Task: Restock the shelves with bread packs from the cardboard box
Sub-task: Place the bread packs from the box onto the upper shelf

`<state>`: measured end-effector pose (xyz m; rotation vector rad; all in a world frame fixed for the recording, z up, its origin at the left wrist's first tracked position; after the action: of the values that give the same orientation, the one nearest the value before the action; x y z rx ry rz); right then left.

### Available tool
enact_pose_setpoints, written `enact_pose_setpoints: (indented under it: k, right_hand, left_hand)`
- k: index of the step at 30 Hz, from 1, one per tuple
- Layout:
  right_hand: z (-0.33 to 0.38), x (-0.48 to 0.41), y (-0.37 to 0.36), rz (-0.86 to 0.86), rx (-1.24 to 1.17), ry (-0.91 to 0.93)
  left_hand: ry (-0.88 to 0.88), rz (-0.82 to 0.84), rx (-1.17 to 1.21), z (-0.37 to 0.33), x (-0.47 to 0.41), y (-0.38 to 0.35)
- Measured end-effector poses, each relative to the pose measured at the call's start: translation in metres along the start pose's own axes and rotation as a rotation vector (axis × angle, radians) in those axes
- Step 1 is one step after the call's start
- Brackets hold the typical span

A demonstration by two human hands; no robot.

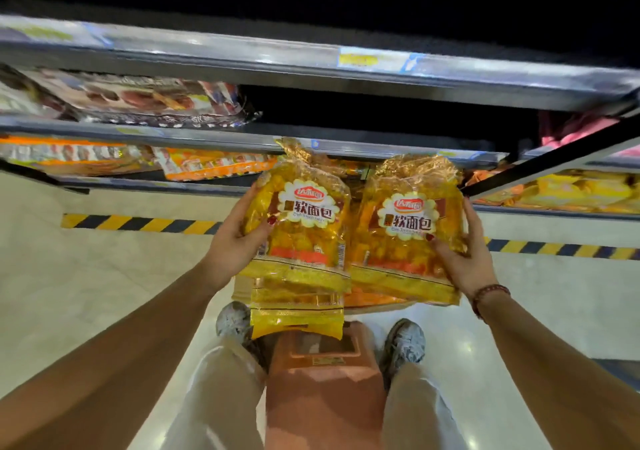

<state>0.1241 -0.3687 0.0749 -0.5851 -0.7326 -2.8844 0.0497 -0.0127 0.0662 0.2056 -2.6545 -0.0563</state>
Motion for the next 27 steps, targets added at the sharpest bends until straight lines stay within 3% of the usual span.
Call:
enact_pose_setpoints:
  k: [8,18,24,27]
  right_hand:
    - [0.038,0.021,0.013,0.057,0.025,0.165]
    - [0.013,-0.070,0.037,0.004,-0.156,0.295]
    - [0.002,-0.144,0.039,-0.031,-0.263,0.399]
    - [0.000,-0.181,0.037,-0.050,-0.206,0.477]
  left_hand:
    - [-0.090,0.190,-0.147,-0.041,0.005,0.031]
    - [-0.179,-0.038,-0.052,-0.037,-0.051,-0.008]
    - [-0.319,-0.124,-0.080,-0.025,-0.116,-0.026]
    - [-0.393,-0.196,-0.113,-0.022,-0.148,-0.031]
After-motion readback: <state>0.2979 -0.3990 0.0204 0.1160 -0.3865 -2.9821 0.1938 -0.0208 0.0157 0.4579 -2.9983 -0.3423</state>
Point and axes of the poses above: each hand's wrist, its own x-axis away from the middle knuckle, its own y-axis out of the back of the hand, z = x × y, the point moved 1 cm from there along -x, towards the middle knuckle, and after that the axes turned 1 degree about z, right-handed, at the moved point
